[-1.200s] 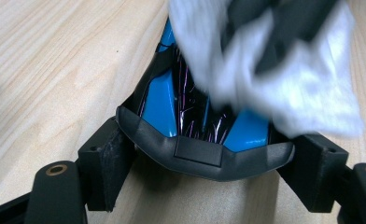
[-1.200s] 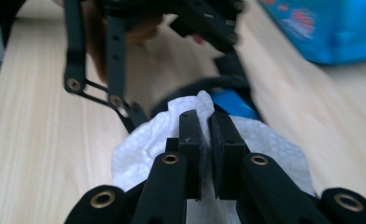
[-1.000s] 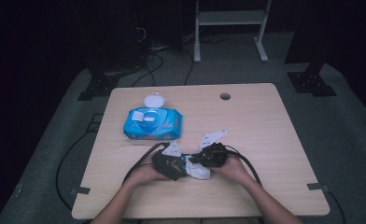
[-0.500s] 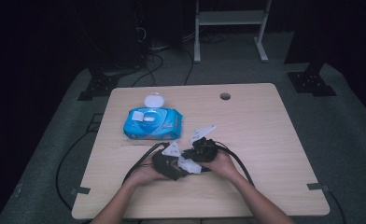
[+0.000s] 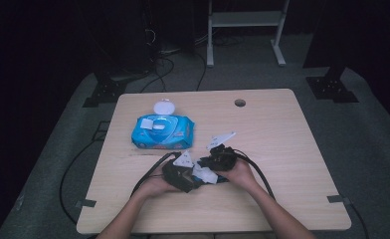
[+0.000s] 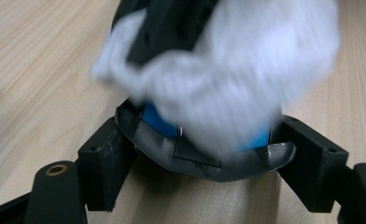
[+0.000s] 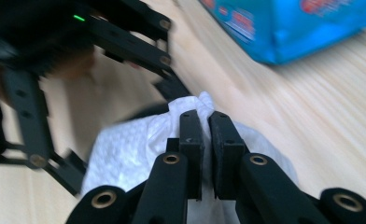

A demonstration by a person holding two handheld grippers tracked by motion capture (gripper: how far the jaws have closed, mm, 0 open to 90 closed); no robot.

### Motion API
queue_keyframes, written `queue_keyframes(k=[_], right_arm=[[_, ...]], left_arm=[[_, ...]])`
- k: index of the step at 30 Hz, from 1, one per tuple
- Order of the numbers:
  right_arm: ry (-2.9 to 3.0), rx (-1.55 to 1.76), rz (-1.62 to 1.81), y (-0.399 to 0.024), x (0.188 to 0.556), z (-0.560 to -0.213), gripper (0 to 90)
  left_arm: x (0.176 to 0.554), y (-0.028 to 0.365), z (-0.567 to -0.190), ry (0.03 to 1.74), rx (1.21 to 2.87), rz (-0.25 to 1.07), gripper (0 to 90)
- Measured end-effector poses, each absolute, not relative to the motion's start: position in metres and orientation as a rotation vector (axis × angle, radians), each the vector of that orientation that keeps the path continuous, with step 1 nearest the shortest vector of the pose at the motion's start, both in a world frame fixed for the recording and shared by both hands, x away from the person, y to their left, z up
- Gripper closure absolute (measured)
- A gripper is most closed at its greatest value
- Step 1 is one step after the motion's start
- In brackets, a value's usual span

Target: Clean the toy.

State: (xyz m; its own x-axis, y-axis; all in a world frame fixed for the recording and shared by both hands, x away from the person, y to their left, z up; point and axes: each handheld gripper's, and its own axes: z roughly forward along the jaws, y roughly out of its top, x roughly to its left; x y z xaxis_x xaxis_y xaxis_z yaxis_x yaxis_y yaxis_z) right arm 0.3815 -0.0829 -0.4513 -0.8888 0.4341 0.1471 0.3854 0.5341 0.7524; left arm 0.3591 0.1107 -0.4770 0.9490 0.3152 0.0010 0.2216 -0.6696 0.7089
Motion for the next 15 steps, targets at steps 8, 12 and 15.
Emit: queue_keyframes(k=[8, 12, 15], right_arm=[[2.669, 0.717, 1.232, -0.092, 0.379, -0.449, 84.0], [2.690, 0.647, 1.249, -0.083, 0.370, -0.447, 84.1], [2.707, 0.572, 1.309, -0.070, 0.363, -0.448, 84.0]], left_arm=[[0.359, 0.111, -0.477, 0.368, 2.330, 0.163, 24.0], [0.359, 0.110, -0.477, 0.373, 2.333, 0.162, 23.9], [0.359, 0.111, -0.477, 0.375, 2.331, 0.158, 24.0]])
